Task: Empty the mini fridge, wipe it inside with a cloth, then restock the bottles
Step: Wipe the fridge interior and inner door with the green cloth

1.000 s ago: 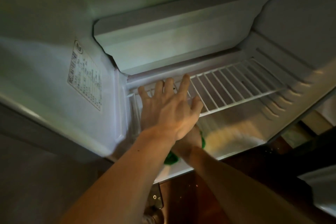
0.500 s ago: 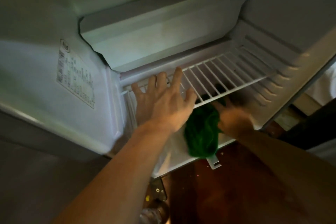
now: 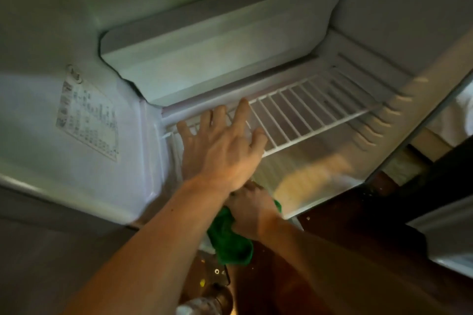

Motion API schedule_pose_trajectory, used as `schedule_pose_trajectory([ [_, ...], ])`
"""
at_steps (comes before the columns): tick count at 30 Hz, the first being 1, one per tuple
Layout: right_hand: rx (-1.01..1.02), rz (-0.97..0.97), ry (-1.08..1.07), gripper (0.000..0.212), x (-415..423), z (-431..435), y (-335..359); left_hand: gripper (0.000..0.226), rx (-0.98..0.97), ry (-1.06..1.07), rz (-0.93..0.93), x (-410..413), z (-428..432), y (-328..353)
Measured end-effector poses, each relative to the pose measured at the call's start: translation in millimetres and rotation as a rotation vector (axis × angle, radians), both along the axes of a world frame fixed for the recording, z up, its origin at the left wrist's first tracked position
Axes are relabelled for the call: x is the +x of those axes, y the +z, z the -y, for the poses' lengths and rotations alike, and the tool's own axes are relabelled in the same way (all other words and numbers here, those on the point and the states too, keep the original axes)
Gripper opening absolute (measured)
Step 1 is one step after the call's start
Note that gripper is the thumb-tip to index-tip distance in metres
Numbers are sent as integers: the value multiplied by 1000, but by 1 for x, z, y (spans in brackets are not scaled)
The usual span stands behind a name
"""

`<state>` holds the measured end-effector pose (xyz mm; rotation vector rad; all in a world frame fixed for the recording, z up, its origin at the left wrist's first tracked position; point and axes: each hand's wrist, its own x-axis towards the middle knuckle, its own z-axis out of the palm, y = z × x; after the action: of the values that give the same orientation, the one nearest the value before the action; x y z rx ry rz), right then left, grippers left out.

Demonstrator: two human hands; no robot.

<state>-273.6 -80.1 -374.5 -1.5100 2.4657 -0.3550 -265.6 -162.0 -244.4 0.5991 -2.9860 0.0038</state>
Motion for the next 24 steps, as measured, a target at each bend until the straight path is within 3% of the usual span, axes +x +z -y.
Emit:
schedule_pose_trajectory([
  [3,-97,-187,165,47,-42,-60,-20,70,-16,22,-4,1,1,1],
  [5,-171,-265,-21,45,-83,-99,-34,70,-36,17,-17,0,0,-1],
  [9,-5,-301,-483,62,-121,-93,-33,69,-15,14,-10,0,1,-2],
  [13,17,-75,-752,52,-116,-21,-22,68,-20,19,-9,1,0,-2],
  [16,50,-105,-601,43,-87,15,-15,69,-1,21,-6,-1,1,-2],
  [19,61,-125,-359,55,-40,29,-3,68,-17,31,1,0,-1,-2],
  [24,51,-96,91,67,-9,-27,-4,68,-28,28,-6,-1,-2,2],
])
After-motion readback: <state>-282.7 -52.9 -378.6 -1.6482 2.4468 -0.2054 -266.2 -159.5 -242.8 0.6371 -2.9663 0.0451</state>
